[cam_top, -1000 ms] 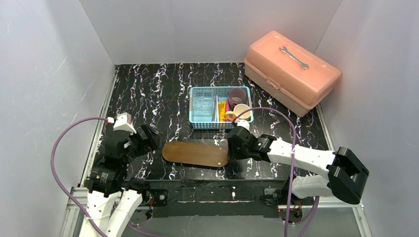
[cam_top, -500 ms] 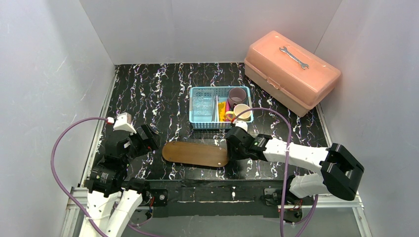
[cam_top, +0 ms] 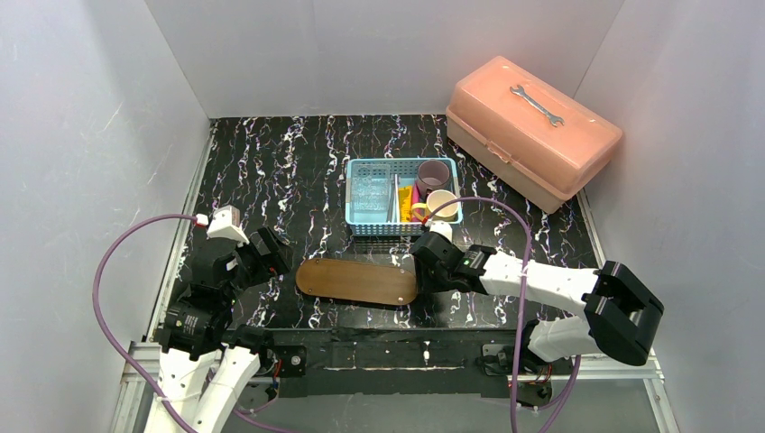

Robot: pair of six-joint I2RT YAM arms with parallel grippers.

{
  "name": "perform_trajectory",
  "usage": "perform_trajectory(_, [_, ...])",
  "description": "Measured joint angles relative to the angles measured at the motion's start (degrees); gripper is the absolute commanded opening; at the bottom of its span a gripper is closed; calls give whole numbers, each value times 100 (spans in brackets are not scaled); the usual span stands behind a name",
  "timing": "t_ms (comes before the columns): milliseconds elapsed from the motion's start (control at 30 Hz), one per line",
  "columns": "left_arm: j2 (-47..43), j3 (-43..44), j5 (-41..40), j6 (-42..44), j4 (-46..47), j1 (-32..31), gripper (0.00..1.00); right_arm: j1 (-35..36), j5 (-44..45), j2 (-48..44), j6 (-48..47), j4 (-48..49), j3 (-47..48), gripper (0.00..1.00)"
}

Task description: Prepare toiletry sets of a toothbrush and toothpaste on the tray

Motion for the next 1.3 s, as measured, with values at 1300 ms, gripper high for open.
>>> perform_trajectory(1300, [0, -2, -2, 0, 0, 0, 90, 101, 105, 94, -105, -116, 94, 51])
